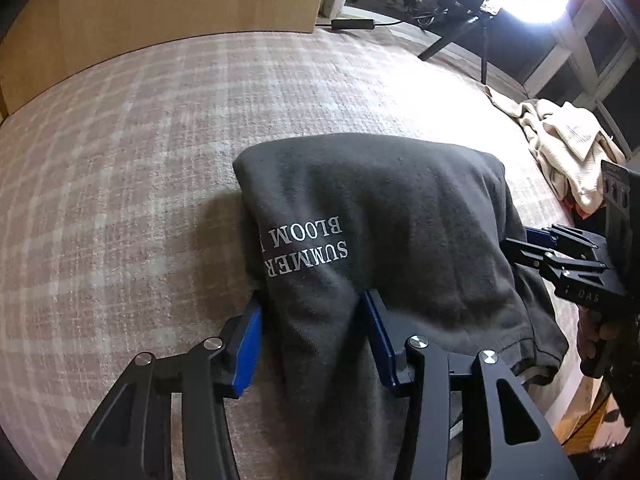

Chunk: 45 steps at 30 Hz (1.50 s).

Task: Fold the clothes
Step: 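Lift the stacked sweatshirt and trousers with both tools and carry them toward the wall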

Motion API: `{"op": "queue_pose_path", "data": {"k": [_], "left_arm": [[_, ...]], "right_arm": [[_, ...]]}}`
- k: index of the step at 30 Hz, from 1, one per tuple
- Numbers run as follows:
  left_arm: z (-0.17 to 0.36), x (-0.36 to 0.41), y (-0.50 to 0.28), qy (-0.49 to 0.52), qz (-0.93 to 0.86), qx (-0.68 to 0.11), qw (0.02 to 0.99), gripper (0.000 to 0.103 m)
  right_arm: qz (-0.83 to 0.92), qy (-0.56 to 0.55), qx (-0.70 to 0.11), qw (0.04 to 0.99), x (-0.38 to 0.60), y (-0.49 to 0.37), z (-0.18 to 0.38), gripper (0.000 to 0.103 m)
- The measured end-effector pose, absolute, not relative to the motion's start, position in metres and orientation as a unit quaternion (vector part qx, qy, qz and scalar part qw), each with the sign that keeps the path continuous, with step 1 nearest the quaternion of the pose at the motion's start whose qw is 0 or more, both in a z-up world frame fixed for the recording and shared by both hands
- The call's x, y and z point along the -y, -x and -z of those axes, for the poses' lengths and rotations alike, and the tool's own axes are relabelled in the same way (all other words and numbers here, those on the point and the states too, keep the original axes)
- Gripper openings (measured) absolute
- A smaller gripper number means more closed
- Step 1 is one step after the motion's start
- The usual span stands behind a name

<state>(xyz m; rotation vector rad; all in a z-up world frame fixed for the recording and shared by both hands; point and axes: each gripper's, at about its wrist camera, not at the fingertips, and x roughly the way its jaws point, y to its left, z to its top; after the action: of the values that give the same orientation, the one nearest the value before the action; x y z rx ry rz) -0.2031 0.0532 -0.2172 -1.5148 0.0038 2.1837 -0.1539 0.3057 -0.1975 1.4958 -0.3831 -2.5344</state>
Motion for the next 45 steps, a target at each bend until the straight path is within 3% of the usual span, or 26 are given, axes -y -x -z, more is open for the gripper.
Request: {"op": "queue_pose_path", "data": {"k": [4,8,20,31,45], "left_arm": [[0.219,-0.058,0.207,0.555,-0.793,0.019,0.252,0.022],[0.216,-0.048,0.204,0.55,-0.795,0.039,0.254,0.016],[0.157,-0.035,0.193,0.494,-0.83,0.054,0.252,0.014],[0.079,0.057,0.201,0.432,-0.881,0.031,0.189,0.014],[0.099,0.241,0.326,0.433,-0.889,0.029,0.143,0.014]], "right_arm": [[0.854,-0.496,0.132,0.083,-0.302,0.148,0.194,0.016],[0.856,-0.488,0.149,0.084,-0.304,0.144,0.187,0.013],[0.883,-0.416,0.163,0.146,-0.295,0.138,0.118,0.013],[0.884,-0.372,0.172,0.224,-0.197,0.196,0.069,0.013],[0.891,-0.394,0.126,0.185,-0.014,0.337,0.102,0.013]]}}
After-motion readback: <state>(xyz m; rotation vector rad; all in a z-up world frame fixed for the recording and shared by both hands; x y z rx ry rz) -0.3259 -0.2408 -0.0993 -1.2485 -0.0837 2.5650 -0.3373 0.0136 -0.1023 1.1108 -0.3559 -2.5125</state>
